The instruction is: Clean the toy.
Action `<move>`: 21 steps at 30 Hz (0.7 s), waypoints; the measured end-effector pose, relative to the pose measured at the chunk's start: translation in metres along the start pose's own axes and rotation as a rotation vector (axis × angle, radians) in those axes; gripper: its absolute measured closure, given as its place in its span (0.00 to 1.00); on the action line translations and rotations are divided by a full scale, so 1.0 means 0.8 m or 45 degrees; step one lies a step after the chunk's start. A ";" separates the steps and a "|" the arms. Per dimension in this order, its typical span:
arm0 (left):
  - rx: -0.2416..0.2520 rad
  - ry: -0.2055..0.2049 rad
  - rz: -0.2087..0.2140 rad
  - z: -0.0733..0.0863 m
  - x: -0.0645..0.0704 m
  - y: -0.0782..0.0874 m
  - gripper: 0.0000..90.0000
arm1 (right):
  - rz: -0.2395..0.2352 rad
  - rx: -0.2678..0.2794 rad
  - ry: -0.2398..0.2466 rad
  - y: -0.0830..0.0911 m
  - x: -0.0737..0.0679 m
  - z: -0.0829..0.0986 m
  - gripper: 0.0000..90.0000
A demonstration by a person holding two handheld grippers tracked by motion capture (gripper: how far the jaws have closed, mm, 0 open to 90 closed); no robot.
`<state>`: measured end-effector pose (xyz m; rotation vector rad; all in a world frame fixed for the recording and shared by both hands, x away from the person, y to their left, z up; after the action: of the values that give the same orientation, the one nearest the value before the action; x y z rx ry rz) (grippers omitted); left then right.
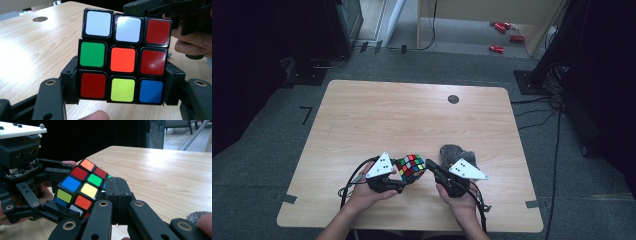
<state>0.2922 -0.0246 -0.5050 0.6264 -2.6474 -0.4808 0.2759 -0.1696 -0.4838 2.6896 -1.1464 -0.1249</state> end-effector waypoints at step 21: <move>-0.017 -0.008 -0.027 0.003 -0.006 0.001 0.38 | -0.062 0.013 0.038 0.004 -0.002 -0.010 0.85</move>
<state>0.2951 -0.0212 -0.5083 0.6506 -2.6436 -0.5065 0.2735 -0.1691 -0.4755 2.7197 -1.0767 -0.0871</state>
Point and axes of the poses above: each handheld gripper's, and its own axes: y roughly backward along the jaws, z roughly out of its underside, x roughly to its right, the point moved 7 cm from there along -y, roughly forward along the jaws, and after that the axes turned 14 degrees about y, right-handed, at the moved point
